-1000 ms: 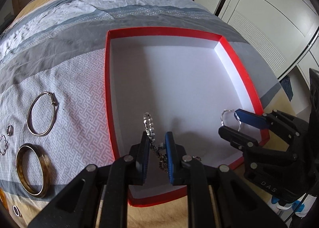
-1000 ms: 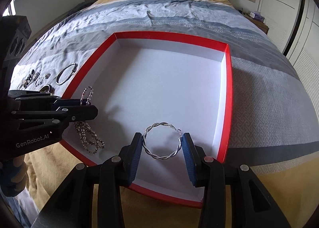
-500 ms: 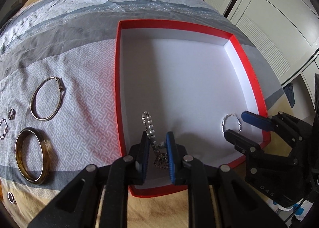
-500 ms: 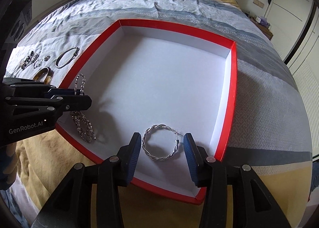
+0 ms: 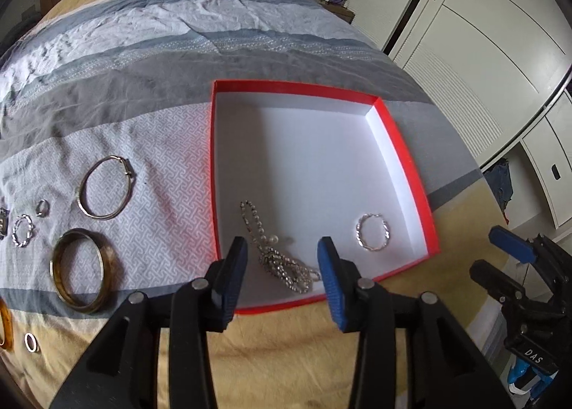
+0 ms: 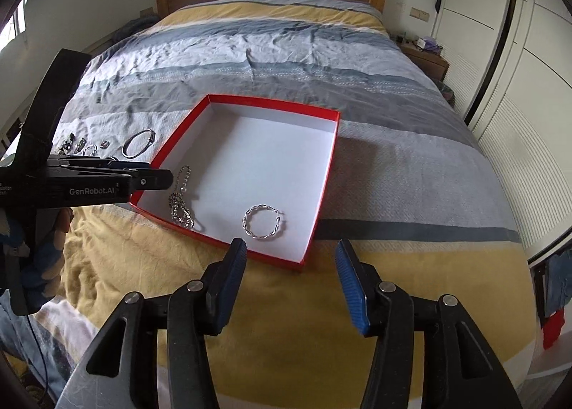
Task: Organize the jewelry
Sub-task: 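Open both tools to drop the necklace and bracelet in the box, lift away, then move both tools back toward the remaining jewelry on the duvet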
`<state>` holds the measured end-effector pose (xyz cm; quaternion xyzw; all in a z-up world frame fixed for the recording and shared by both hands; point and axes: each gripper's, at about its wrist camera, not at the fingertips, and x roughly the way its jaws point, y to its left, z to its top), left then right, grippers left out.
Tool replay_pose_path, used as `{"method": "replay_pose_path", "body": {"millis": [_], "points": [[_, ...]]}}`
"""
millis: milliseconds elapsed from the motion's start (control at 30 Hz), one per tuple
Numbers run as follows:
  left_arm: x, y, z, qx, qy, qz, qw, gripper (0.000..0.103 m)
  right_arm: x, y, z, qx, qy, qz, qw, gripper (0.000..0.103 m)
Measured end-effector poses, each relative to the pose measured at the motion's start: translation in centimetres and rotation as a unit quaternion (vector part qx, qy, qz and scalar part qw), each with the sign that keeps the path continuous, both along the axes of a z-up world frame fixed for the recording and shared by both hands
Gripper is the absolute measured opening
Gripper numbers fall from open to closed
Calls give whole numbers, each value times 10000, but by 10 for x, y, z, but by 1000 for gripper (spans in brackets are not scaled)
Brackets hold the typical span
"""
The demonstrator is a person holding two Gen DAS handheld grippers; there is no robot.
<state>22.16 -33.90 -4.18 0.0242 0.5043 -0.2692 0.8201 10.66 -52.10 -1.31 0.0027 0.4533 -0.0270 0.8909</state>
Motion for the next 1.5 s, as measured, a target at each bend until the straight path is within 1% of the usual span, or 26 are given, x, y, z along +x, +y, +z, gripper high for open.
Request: {"method": "replay_pose_path", "body": {"millis": [133,233,300,367,433,567,700,800,933,1033,1100,1200,1300,1400,1500], "points": [[-37,29,32,-81,-242,47,9997,39,-35,2,23,73,-199,-239,9995,56],[-69,56,50,80,-489,77,9987,39,-62,7,41,126,-371,-415,9984,57],[-90,79,59,151,-575,90,9982,39,-81,14,54,183,-523,-486,9973,57],[-106,102,68,263,-652,106,9975,39,-99,23,69,200,-716,-541,9958,60],[-122,129,76,321,-755,208,9964,39,-118,32,84,270,-935,-577,9936,67],[-152,193,88,484,-1027,492,9923,39,-150,52,112,381,-1274,-608,9893,67],[-174,263,93,605,-1173,913,9870,39,-172,80,130,383,-1466,-489,9872,67],[-190,309,95,611,-1194,1221,9834,39,-182,102,141,429,-1618,-384,9851,67],[-211,360,102,609,-1347,1623,9756,39,-192,131,154,468,-1813,-237,9820,67],[-224,390,107,575,-1452,1929,9687,39,-194,152,162,384,-1916,-77,9807,67],[-230,406,111,568,-1507,2126,9638,39,-195,165,167,414,-1968,58,9796,67],[-234,425,115,541,-1527,2308,9594,39,-190,182,173,416,-2028,248,9780,67],[-233,436,116,511,-1481,2442,9570,39,-179,198,172,419,-2029,420,9774,67],[-225,440,111,505,-1385,2498,9570,39,-160,210,165,482,-1962,562,9778,67],[-208,438,96,539,-1230,2495,9590,39,-131,223,149,547,-1778,725,9799,60]]}}
